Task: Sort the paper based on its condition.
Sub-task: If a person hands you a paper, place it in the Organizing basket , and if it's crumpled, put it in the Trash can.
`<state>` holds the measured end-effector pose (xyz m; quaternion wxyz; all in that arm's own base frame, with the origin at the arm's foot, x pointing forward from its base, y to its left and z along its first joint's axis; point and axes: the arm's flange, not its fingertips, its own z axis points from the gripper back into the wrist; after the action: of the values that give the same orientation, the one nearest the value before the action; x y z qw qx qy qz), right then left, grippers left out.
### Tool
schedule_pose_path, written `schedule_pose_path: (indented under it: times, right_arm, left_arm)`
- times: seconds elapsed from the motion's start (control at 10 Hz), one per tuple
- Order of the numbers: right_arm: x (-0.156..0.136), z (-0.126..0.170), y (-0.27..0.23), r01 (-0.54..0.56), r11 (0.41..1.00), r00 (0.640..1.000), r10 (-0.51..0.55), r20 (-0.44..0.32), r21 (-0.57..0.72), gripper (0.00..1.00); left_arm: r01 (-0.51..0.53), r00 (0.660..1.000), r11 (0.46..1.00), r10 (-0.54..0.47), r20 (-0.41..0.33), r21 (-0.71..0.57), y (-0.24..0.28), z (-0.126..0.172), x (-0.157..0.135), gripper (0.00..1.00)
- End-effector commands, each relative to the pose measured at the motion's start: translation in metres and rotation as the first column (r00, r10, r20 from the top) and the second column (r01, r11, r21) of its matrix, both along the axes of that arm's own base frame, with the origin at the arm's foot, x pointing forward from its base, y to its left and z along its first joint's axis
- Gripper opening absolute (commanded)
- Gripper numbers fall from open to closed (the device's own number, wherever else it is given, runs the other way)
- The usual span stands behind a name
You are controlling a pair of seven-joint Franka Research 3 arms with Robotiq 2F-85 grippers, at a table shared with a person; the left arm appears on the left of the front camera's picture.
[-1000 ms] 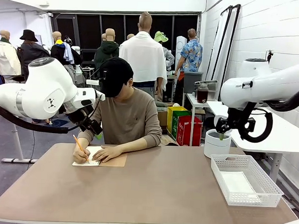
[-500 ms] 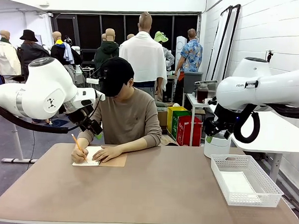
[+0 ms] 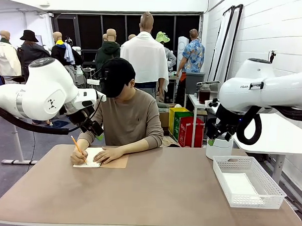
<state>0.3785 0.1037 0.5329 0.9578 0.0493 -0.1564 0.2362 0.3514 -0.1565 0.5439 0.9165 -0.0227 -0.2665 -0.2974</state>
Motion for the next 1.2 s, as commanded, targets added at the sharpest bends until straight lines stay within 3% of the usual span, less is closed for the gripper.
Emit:
schedule_pose_path:
  times: [0.0,0.7,0.8,1.1]
  right_arm:
    - [-0.0086,-0.0051,-0.0025,-0.063,0.995,0.998,0.062,0.018,0.073,1.00]
    - [-0.0112,-0.0063,0.0009,-0.073,0.992,0.994,0.063,0.091,0.101,1.00]
    - [-0.0087,0.0027,0.0028,-0.054,0.995,0.997,0.050,0.053,0.078,1.00]
    - [-0.0087,0.0027,0.0028,-0.054,0.995,0.997,0.050,0.053,0.078,1.00]
  left_arm:
    - [0.001,1.000,1.000,-0.001,0.003,0.008,0.0018,0.0000,0.0007,1.00]
    - [0.001,1.000,1.000,-0.001,0.003,0.008,0.0018,0.0000,0.0007,1.00]
    - [0.001,1.000,1.000,-0.001,0.003,0.008,0.0018,0.0000,0.0007,1.00]
    - [0.001,1.000,1.000,-0.001,0.003,0.008,0.0018,0.0000,0.0007,1.00]
